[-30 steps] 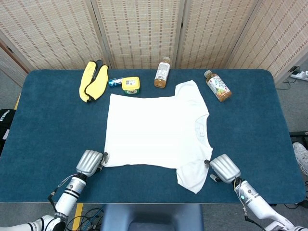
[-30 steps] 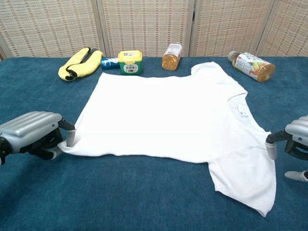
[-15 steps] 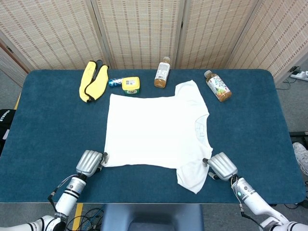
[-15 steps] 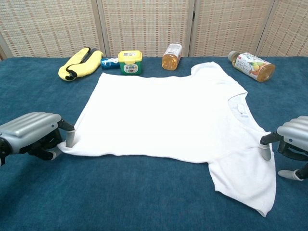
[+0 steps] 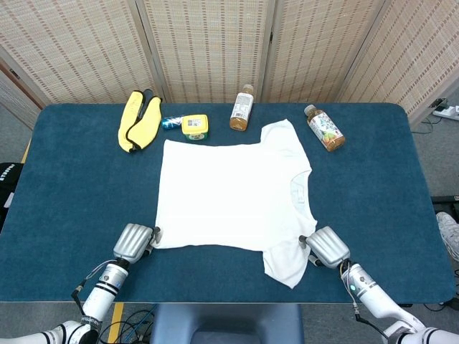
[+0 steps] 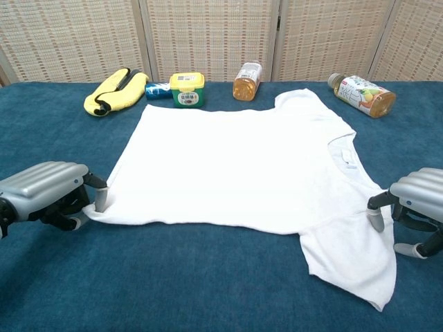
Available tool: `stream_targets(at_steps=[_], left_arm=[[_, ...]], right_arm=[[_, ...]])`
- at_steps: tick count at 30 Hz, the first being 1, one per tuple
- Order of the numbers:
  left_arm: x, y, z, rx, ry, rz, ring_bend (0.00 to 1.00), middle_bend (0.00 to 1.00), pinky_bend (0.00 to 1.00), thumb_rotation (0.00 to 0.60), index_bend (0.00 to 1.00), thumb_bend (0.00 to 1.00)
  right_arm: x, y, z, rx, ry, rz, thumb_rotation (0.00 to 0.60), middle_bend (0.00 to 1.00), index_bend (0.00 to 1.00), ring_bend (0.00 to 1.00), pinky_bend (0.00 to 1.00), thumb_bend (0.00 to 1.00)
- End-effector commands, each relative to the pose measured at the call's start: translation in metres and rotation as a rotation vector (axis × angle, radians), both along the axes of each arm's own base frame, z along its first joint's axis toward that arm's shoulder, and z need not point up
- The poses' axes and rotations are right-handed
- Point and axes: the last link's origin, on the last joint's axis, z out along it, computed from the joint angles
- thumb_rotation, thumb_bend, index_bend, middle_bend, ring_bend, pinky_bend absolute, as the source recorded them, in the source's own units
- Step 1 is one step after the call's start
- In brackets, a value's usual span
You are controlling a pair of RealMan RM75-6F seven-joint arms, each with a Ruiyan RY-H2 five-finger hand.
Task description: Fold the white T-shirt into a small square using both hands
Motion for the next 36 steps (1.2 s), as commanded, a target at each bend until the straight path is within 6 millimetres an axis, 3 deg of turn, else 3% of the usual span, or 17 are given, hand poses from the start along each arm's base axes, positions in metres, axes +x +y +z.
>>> stream_targets(at_steps=[1, 16, 36], left_arm=[[0.0, 0.0, 0.0, 0.001, -0.001, 0.0, 0.89, 0.96, 0.99, 0.6, 0.62, 0.55], [-0.001, 0.0, 0.0, 0.0, 0.001, 0.001, 0.89, 0.96, 0.99, 0.6, 0.62, 0.55], [-0.001, 0.002, 0.004, 0.008, -0.007, 0.006, 0.89, 0.96, 0.99, 0.6, 0.62, 0.55]], right_arm=[[0.001, 0.0, -0.001, 0.0, -0.001, 0.003, 0.6, 0.93, 0.5, 0.96, 1.0, 0.28], [0.003, -0.002, -0.008, -0.014, -0.018, 0.02, 0.6, 0.93, 0.52, 0.97, 1.0, 0.32], [0.007, -0.008, -0.014, -0.041, -0.069, 0.041, 0.6, 0.95, 0.6, 0.99, 1.0, 0.54]])
